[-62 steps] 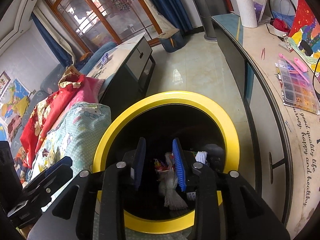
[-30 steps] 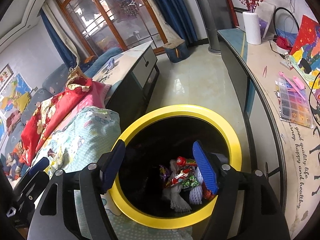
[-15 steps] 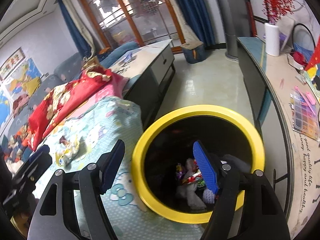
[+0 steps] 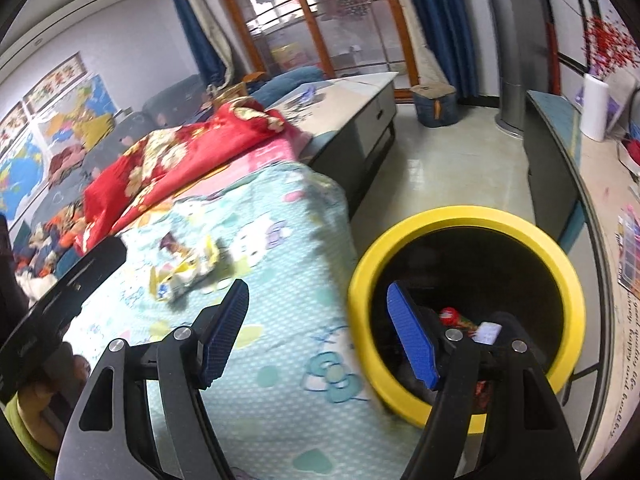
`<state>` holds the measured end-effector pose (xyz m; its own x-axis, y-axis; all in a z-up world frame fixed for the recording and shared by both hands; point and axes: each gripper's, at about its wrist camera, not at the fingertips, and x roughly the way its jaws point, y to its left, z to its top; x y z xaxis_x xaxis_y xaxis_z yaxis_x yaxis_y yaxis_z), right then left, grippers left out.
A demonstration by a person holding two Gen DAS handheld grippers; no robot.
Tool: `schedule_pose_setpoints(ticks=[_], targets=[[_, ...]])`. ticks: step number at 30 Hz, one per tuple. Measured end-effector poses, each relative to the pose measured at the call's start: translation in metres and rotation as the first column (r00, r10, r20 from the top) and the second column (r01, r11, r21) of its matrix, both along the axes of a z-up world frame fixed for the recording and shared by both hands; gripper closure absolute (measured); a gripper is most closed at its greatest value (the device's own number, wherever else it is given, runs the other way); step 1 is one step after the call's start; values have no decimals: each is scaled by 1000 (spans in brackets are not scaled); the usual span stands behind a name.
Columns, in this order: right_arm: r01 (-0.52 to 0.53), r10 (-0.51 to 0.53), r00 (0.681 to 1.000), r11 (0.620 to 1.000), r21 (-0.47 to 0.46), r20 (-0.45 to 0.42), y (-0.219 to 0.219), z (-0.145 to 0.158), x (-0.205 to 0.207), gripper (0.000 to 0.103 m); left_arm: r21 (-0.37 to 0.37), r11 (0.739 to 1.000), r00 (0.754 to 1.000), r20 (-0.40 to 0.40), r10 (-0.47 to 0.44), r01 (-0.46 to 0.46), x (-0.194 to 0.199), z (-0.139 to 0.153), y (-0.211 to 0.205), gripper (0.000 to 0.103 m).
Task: Collect trash
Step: 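Move both open tools back over the yellow wrapper and candy stick, then grasp the yellow-white wrapper with the right tool while the left tool grasps the orange candy stick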
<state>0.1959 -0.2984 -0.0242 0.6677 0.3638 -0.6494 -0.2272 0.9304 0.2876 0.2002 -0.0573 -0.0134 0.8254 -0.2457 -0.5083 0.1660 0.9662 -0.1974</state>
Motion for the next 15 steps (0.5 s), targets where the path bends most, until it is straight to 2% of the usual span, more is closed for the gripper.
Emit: schedule_pose_setpoints(ticks=[15], targets=[[-129,130,992,990,-48,9,66,-3,-7,34,-62,991,993,1,116,-115,4,2,56,11]])
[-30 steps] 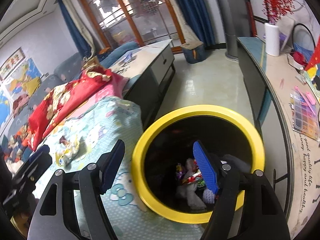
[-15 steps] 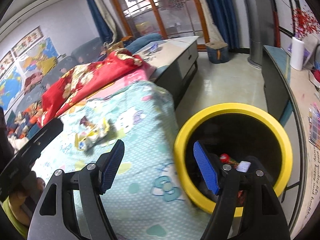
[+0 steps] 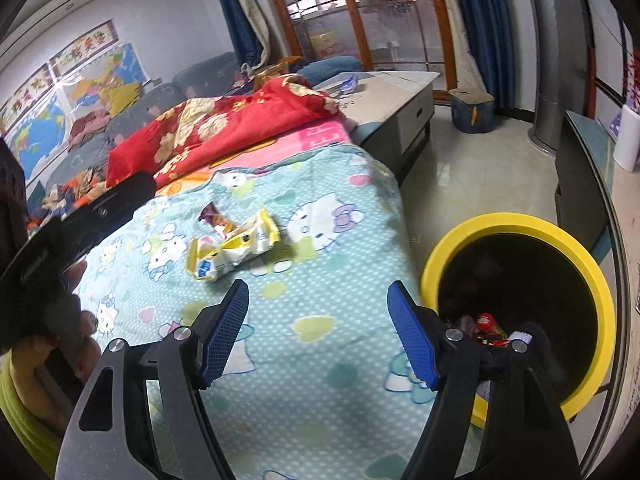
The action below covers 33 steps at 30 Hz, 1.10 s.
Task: Collect trash
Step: 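Grasp the yellow-white wrapper with the right tool while the left tool grasps the orange candy stick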
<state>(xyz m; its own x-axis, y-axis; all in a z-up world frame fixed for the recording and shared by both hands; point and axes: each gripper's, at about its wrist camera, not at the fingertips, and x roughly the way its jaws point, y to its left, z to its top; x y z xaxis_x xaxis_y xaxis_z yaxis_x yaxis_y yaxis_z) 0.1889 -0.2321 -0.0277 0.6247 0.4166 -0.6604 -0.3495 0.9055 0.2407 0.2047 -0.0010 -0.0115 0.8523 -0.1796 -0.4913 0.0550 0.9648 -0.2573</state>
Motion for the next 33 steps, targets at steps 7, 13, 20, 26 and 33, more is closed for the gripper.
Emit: schedule_pose_setpoints(ticks=[7,13,20,26,33], targets=[[-61,61,998,997,-38,8,34,-8,7,34,-31,996,997,-21,80,-80,9,-7,36,11],[-83,83,996,996,-17,-24,57,-18,25,34,-40,988,986,-80,144,-148,22,-22,63,11],[-79,79,995,997,10,-63,78,-26,48,34,-76,982,977,-139,163,-174,35,-41,85,12],[-23,27,993,999,31,-115,84,-37,75,35,-127,976,970,-190,149,-175,49,-57,93,27],[-17,45,974,991,129,-222,86,-55,98,56,-167,977,969,-228,92,-132,68,-70,88,41]])
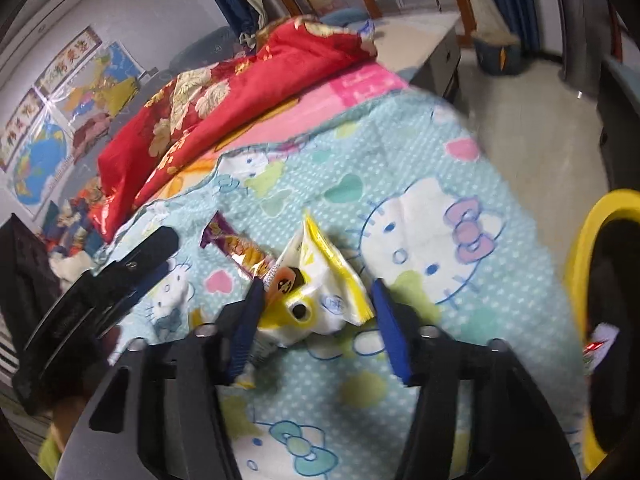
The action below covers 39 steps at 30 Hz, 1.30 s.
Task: Collect trash
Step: 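Grasp the yellow-white wrapper with the right tool while the left tool grasps the orange candy stick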
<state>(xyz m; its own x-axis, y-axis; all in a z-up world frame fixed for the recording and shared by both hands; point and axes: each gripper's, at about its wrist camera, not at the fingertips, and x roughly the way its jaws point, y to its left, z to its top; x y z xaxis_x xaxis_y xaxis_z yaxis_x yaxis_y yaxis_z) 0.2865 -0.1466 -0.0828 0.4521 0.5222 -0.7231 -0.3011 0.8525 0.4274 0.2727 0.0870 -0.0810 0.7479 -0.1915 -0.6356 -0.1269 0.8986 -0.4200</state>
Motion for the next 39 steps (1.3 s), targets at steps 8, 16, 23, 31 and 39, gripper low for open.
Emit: schedule_pose_setpoints(ticks=[8,16,23,31,39], targets=[[-23,23,1000,999,31,7,-4,0,-12,75,-39,999,998,-62,-22,20,23,-16,-7,56],[-11,10,1000,999,34,28,-12,2,-31,77,-56,998,997,-76,-31,27,31,-23,-12,79],[-3,2,998,1000,21,57,-18,7,-47,80,-14,997,996,-45,-76,76,22,-15,-27,86],[9,-11,997,1000,20,71,-29,11,-54,81,49,990,991,19,-130,129,3,6,-44,88],[42,-45,995,998,37,88,-48,20,-63,81,93,981,982,62,-177,171,-13,23,-60,88]])
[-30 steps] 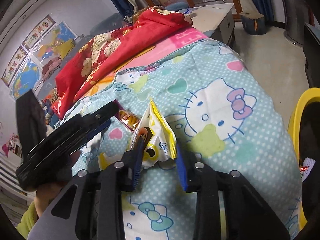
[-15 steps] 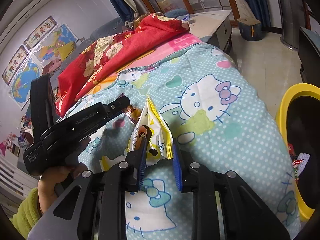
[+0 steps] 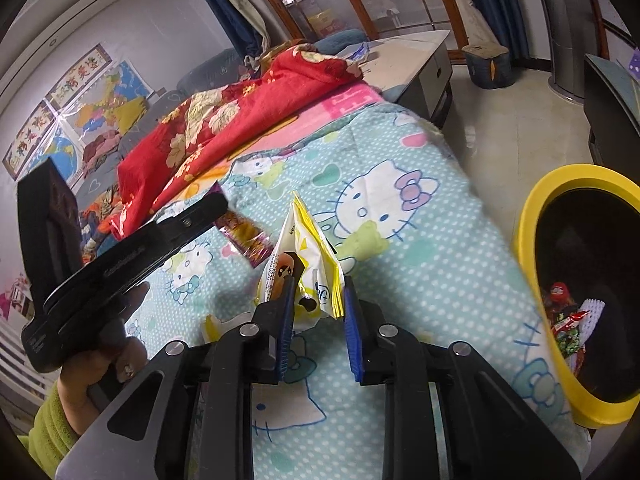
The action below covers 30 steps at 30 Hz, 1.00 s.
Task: Collect trash
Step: 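Grasp the yellow-white wrapper with the right tool while the left tool grasps the orange candy stick, then carry the yellow-white wrapper and candy stick over the yellow bin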
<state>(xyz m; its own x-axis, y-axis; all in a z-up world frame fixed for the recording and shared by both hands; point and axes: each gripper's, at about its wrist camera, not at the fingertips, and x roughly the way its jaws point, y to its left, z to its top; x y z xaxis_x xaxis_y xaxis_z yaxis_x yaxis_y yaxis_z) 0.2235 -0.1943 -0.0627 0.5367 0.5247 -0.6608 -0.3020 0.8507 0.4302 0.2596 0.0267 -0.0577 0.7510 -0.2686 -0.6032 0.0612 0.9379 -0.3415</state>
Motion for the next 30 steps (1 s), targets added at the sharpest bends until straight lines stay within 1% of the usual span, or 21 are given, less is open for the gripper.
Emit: schedule_pose_setpoints(ticks=[17,30], targets=[[99,-100,994,995,25,47,-46,21,-14,81,24,996,995,45,-88,87,-25,20,-32,88],[186,-189,979,982,37,76,-89,34,-22,81,48,984,982,76,-174,170,-41,34,-71,88]])
